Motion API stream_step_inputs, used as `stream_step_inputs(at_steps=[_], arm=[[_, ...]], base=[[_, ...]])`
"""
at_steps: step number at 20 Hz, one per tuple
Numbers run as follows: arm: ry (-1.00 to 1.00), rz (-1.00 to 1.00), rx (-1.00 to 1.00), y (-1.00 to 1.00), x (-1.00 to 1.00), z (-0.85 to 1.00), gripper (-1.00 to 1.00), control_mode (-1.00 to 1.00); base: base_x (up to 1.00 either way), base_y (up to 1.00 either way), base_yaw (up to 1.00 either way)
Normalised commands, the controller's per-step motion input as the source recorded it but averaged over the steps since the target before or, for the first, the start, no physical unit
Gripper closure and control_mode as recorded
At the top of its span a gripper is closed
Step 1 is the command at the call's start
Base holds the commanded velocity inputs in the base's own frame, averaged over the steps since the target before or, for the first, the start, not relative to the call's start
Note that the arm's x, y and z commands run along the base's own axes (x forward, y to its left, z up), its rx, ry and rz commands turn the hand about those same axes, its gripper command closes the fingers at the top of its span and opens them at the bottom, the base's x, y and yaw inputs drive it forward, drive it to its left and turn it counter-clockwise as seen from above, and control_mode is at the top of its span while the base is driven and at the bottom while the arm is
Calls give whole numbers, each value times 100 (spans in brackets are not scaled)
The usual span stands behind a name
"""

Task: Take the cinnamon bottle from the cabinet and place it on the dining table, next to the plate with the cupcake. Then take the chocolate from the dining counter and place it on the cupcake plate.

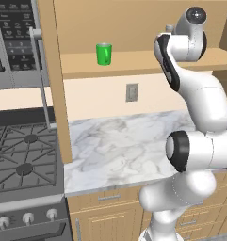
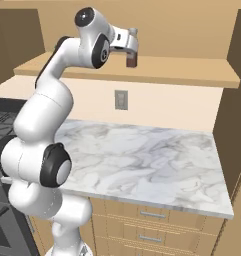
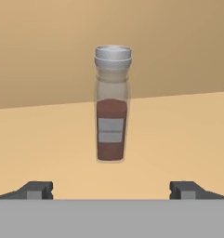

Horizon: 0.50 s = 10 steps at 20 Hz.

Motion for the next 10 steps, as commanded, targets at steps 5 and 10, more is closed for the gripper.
stream_step_inputs(at_steps=[5,10], arm=[[-8,2,0,-13,29,-4,-100,-100],[-7,3,0,-20,34,-7,-100,-100]], base=[[0,0,0],[0,0,0]])
